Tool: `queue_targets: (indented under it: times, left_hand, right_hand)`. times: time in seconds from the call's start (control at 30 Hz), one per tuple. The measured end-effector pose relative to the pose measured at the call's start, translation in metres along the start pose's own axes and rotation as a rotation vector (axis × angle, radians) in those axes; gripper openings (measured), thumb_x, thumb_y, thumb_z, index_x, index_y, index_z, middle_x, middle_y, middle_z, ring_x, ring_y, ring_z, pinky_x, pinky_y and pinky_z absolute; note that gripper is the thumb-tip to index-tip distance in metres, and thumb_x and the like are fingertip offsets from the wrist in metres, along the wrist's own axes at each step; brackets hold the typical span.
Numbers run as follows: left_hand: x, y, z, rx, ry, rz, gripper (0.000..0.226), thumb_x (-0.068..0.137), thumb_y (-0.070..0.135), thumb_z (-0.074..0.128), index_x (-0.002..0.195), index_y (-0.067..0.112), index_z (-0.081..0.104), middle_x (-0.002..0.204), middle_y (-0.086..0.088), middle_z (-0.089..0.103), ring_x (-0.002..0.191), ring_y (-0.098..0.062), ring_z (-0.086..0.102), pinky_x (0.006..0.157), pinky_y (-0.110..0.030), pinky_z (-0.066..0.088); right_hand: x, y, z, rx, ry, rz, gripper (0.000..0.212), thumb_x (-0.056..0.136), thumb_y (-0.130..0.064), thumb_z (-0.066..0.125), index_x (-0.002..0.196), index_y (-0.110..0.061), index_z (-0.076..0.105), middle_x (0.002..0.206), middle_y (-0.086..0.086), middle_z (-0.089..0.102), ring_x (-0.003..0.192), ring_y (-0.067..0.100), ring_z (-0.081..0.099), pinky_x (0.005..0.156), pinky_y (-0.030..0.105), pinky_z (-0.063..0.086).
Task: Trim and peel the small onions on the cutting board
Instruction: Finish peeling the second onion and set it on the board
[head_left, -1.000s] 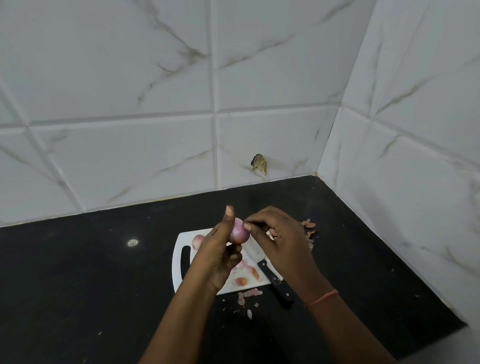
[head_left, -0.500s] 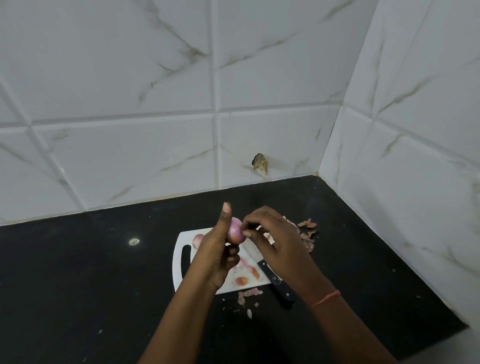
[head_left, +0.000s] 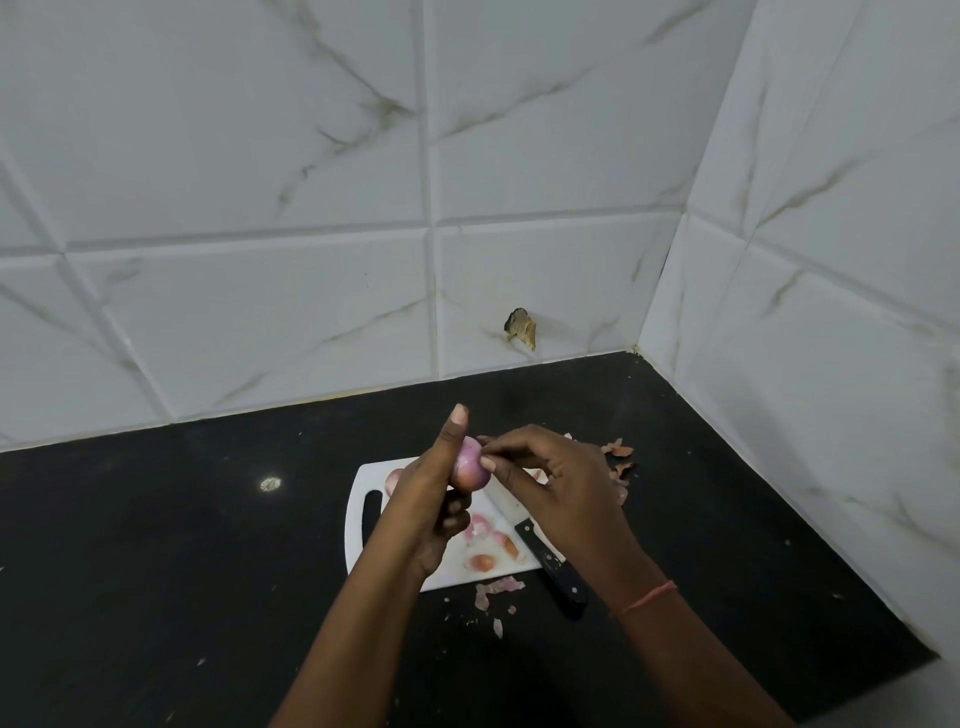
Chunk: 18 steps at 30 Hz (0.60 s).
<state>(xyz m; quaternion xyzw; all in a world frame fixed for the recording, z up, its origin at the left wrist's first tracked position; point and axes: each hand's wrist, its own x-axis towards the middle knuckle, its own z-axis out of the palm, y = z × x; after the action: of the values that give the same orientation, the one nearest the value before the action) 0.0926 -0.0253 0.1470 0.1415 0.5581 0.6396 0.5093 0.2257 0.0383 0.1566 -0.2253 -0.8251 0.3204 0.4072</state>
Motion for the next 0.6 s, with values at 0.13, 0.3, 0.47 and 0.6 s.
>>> queue_targets:
  times: [0.13,0.3,0.47,0.6]
  left_hand:
    - [-0.0015,0.001,0.0029,0.037,-0.012,-0.012,0.064,0.054,0.076,0.071,0.074,0.015,0.061,0.064,-0.004,0.034,0.047,-0.009,0.027,0.04,-0.02,0.023]
    - [-0.0014,-0.0004,0.004,0.056,-0.016,-0.026,0.072,0.051,0.08,0.071,0.074,0.014,0.058,0.063,-0.003,0.032,0.047,-0.009,0.025,0.04,-0.02,0.023]
    - [-0.001,-0.0007,0.0034,0.039,0.007,-0.006,0.079,0.043,0.081,0.073,0.077,0.011,0.061,0.061,-0.005,0.035,0.045,-0.008,0.027,0.038,-0.019,0.024]
    - [0.0009,-0.0027,0.0029,0.024,0.02,0.005,0.086,0.039,0.083,0.077,0.083,0.011,0.06,0.068,-0.008,0.039,0.045,-0.009,0.028,0.038,-0.02,0.025]
  right_hand:
    - [0.0022,-0.0004,-0.0014,0.03,0.042,-0.009,0.007,0.089,-0.014,0.069,0.095,-0.011,0.073,0.087,-0.008,0.073,0.085,0.006,0.069,0.077,0.023,0.056]
    - [0.0012,0.0009,-0.0011,0.068,0.073,0.017,0.008,0.089,-0.01,0.069,0.096,-0.011,0.071,0.088,-0.009,0.072,0.086,0.007,0.069,0.078,0.025,0.056]
    - [-0.0019,0.003,-0.0025,0.066,0.014,0.04,0.013,0.087,-0.017,0.072,0.099,-0.016,0.072,0.092,-0.011,0.073,0.09,0.007,0.069,0.08,0.028,0.057]
    - [-0.0011,0.003,-0.0016,0.011,0.038,-0.015,0.009,0.088,-0.013,0.07,0.096,-0.013,0.073,0.089,-0.01,0.073,0.087,0.004,0.068,0.078,0.021,0.055]
